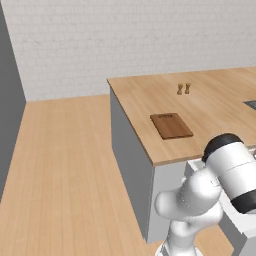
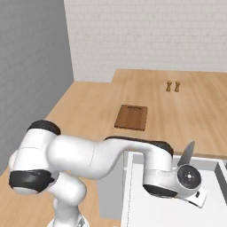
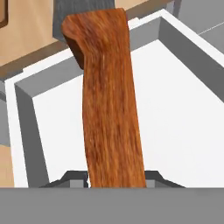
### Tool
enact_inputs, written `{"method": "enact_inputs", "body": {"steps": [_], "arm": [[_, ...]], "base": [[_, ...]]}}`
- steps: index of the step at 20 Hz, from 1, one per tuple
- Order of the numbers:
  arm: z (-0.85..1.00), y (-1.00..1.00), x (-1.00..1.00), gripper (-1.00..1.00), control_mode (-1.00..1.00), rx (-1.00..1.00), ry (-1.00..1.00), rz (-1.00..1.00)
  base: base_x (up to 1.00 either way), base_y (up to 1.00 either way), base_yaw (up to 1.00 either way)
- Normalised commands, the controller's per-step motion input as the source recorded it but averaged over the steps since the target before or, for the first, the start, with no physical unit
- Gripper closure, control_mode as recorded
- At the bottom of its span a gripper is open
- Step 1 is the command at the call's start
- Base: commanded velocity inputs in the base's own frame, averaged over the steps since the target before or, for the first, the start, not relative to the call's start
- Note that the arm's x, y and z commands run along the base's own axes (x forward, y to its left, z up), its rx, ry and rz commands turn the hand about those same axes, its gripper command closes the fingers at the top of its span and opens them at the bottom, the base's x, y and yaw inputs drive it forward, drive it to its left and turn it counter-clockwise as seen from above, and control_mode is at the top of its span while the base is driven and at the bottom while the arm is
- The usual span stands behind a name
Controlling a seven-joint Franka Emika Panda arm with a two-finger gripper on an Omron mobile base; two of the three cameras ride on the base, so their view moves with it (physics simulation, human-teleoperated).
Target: Pick up the knife from the drawer and place it on the cutting board. Then place the meat from the plate to the cutting board.
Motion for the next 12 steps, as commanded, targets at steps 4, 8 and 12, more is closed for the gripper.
{"method": "enact_inputs", "body": {"steps": [4,8,12], "arm": [[0.65,0.22,0.50,1.00,-1.00,-0.02,-0.05,0.09],[0.49,0.50,0.95,1.00,-1.00,-0.12,0.08,0.11],[0.38,0.70,0.98,1.00,-1.00,-0.15,0.17,0.11]], "base": [[0.00,0.00,0.00],[0.00,0.00,0.00],[0.00,0.00,0.00]]}}
